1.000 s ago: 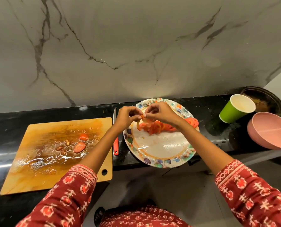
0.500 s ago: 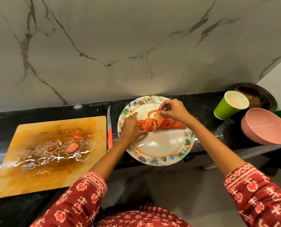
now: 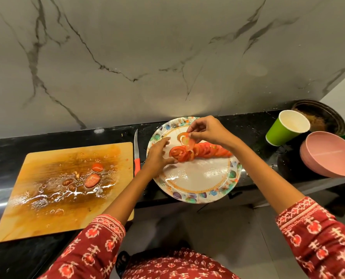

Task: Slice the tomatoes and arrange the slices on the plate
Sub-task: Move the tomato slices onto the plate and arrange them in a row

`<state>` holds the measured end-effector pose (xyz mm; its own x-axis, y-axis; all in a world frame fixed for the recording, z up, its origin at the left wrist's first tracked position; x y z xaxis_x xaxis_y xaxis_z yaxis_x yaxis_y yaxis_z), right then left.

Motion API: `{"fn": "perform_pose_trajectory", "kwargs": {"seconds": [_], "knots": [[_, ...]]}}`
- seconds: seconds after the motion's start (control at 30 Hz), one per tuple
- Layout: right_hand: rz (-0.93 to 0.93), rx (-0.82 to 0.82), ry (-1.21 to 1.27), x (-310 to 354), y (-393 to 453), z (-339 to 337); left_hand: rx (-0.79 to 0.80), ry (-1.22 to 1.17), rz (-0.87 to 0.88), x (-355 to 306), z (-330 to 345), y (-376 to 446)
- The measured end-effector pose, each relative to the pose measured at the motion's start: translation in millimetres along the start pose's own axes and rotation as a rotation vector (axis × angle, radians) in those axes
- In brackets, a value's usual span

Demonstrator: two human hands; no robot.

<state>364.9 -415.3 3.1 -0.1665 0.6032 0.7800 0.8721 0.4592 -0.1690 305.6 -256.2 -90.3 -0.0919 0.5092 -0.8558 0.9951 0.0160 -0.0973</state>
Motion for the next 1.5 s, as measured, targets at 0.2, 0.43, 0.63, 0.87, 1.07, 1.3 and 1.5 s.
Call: {"fn": "perform_pose_trajectory", "kwargs": {"seconds": [0.2, 0.43, 0.63, 0.87, 1.07, 1.3, 1.5], "knots": [[0.055, 0.110, -0.005, 1.4, 13.3, 31.0, -0.028, 0.039, -0.049, 11.9, -24.2, -4.7], [0.088, 0.021, -0.285, -22.0, 22.9, 50.7, 0.014, 0.101, -0.063, 6.0, -11.8, -5.0], [0.054, -0.016, -0.432, -26.3, 21.1, 48.0, 0.008, 0.218, -0.046, 1.1, -3.5, -3.2], [0.014, -0.030, -0.445, -30.8, 16.9, 45.3, -0.030, 0.339, 0.013, -8.2, 11.5, -6.9], [-0.011, -0.153, -0.377, -32.8, 15.1, 33.4, -0.037, 0.301, 0.026, -7.4, 7.8, -8.1], [-0.026, -0.254, -0.273, -18.8, 12.3, 33.3, -0.076, 0.247, 0.062, 2.5, -13.7, -18.0], [-0.120, -0.217, -0.251, 18.1, 16.9, 82.3, -0.255, 0.272, 0.066, 28.9, -75.2, -55.4]]}}
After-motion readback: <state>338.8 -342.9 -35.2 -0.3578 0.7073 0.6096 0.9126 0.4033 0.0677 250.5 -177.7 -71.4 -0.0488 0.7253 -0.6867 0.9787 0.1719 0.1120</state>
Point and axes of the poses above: each hand's wrist, its own y-axis towards the middle knuckle, its own z-axis out of the palm, x = y × z, the point moved 5 cm from there along y, towards the middle knuckle, and after that the axes turned 5 degrees about -y, right-handed, at the moved point
